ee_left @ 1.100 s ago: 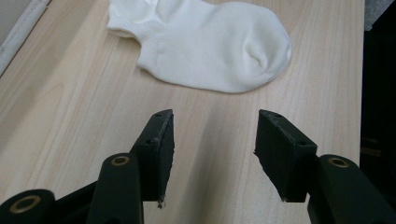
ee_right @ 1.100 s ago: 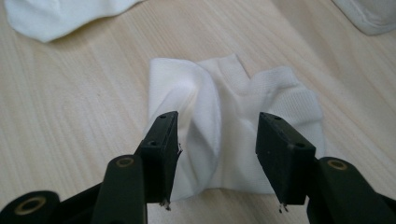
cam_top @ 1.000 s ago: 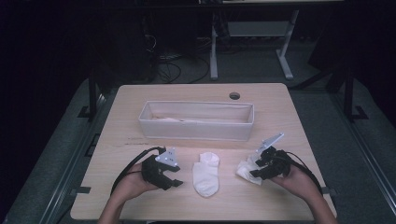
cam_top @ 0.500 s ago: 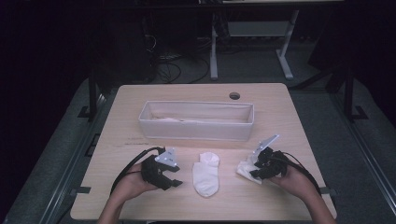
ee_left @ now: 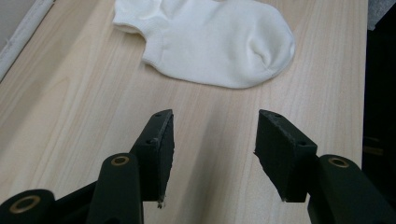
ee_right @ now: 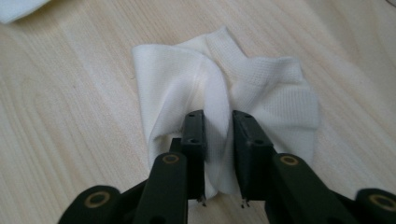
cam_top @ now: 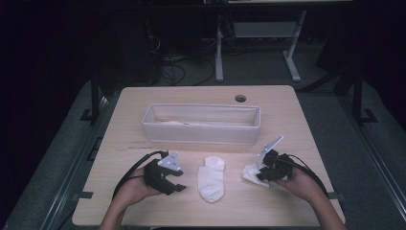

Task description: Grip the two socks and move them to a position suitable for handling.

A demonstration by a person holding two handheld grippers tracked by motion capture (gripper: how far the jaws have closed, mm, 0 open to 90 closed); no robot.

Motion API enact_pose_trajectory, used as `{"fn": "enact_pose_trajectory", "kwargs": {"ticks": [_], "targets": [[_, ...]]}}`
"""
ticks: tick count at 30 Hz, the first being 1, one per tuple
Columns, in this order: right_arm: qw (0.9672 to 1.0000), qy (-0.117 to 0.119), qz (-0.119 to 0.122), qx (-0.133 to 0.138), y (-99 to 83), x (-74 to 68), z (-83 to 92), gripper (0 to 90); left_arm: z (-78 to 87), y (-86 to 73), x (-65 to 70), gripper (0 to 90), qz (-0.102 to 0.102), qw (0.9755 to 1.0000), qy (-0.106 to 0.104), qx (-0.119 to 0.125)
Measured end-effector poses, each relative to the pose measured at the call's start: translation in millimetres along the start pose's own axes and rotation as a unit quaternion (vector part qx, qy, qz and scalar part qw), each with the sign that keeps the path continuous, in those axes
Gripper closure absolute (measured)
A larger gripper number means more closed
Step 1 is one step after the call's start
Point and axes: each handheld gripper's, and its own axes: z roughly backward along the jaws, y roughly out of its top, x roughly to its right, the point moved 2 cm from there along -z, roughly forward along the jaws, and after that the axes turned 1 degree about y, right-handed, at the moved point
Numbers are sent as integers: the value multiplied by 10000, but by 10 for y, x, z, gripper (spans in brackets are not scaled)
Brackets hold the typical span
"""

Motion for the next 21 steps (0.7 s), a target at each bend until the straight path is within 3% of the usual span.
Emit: {"fn": "enact_pose_trajectory", "kwargs": {"ticks": [7,21], "targets": [[9999,136,-11,5,-2,17,-1,807,20,-26,-14,468,47,10000,9,46],[9999,89,94,-24,-1,-55,44,828,39,-36,-33,434,93,9999,-11,112]]}}
